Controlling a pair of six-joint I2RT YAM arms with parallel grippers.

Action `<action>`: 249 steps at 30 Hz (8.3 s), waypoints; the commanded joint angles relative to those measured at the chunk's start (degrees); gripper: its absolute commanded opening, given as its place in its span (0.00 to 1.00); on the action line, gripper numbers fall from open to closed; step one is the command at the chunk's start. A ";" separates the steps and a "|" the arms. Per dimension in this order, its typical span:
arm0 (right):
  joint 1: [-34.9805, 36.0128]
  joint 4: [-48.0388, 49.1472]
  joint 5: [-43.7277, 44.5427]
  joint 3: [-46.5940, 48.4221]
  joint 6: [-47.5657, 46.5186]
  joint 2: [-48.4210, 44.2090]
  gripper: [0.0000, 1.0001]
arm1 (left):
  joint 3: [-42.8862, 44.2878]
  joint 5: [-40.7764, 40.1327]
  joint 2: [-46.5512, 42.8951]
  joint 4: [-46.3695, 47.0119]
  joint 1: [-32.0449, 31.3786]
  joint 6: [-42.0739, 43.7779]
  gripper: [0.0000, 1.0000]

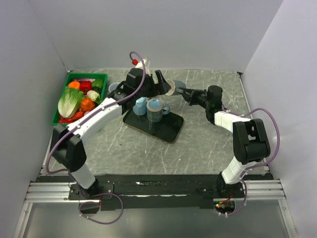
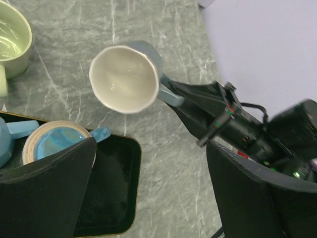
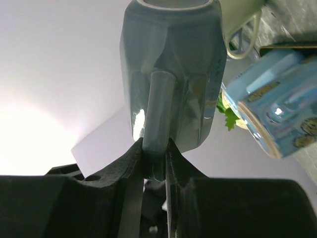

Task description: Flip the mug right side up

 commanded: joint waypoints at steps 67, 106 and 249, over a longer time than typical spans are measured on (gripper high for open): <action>12.94 -63.72 14.87 23.84 -128.33 -18.40 0.77 | 23.26 3.07 13.04 -14.57 0.68 15.38 0.01; 24.12 -62.24 31.67 29.39 -131.98 -12.33 0.00 | 20.10 11.96 4.77 -21.70 0.77 17.31 0.01; -0.58 -38.86 10.32 29.21 -92.16 -5.21 0.70 | 46.46 8.43 53.02 26.72 12.72 -14.32 0.86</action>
